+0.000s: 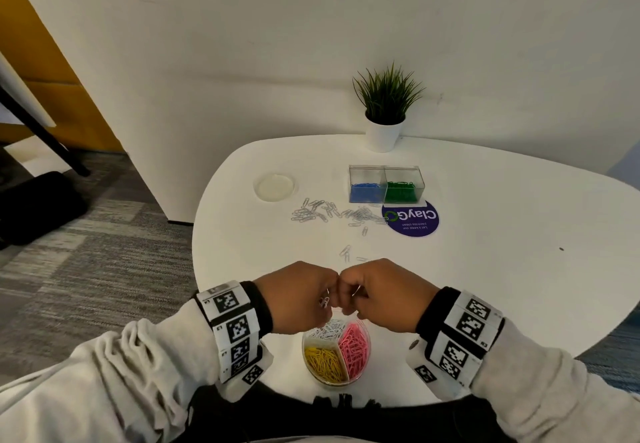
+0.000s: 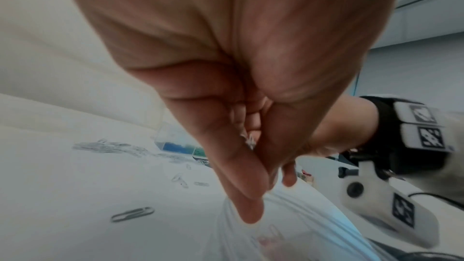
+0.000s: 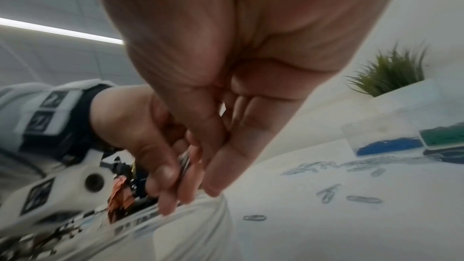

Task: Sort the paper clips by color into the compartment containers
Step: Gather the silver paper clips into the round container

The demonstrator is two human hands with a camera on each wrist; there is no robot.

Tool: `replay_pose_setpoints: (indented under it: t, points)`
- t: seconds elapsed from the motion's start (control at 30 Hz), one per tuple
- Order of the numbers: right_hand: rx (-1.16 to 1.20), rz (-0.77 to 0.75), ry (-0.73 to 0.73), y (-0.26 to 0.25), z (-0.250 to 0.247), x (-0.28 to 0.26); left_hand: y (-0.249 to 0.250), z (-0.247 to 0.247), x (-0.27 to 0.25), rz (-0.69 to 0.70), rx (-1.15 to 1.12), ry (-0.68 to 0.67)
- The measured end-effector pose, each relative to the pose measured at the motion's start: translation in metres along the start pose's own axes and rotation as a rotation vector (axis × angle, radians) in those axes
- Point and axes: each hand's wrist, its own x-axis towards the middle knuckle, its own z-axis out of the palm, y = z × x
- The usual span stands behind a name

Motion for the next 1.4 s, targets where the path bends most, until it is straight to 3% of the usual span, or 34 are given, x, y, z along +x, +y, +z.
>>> replay_pose_setpoints:
  t: [0.1, 0.2, 0.33, 0.43, 0.5, 0.6, 0.7, 0.83, 1.03, 1.17, 1.23, 1.33, 1.4]
  points:
    - [0.015, 0.094, 0.112, 0.02, -0.011, 0.005, 0.002, 0.006, 0.0, 0.064, 0.076, -0.01]
    - [-0.13, 0.213, 0.216, 0.057, -0.017, 0.02, 0.005, 0.012, -0.002, 0.123, 0.125, -0.053]
    - [-0.217, 0.322, 0.2, 0.085, -0.01, 0.048, 0.007, 0.011, -0.004, 0.162, 0.162, -0.085]
    - [-0.305, 0.31, 0.156, 0.087, -0.003, 0.067, -0.002, -0.007, -0.001, 0.138, -0.003, -0.034]
    - [-0.365, 0.301, 0.16, 0.09, 0.001, 0.075, -0.019, -0.017, 0.008, 0.095, -0.079, 0.074]
    - [-0.422, 0.288, 0.143, 0.09, 0.005, 0.083, -0.052, -0.018, 0.024, -0.041, 0.031, 0.219]
    - [-0.398, 0.281, 0.144, 0.085, 0.002, 0.089, -0.072, -0.001, 0.037, -0.116, 0.211, 0.143]
    - [-0.23, 0.228, 0.161, 0.082, -0.004, 0.096, -0.075, 0.019, 0.045, -0.045, 0.234, 0.055]
    - [-0.21, 0.206, 0.104, 0.081, -0.005, 0.106, -0.08, 0.03, 0.051, 0.031, 0.317, 0.062]
    - [-0.324, 0.162, 0.063, 0.09, 0.004, 0.11, -0.08, 0.017, 0.062, -0.064, 0.33, 0.058]
    - [-0.307, 0.19, 0.093, 0.09, 0.003, 0.111, -0.082, 0.006, 0.073, -0.155, 0.121, 0.103]
    - [-0.166, 0.281, 0.214, 0.089, -0.006, 0.112, -0.081, -0.007, 0.091, -0.447, -0.858, 0.267]
    - [0.01, 0.341, 0.378, 0.089, -0.017, 0.108, -0.078, -0.013, 0.101, -0.587, -1.319, 0.308]
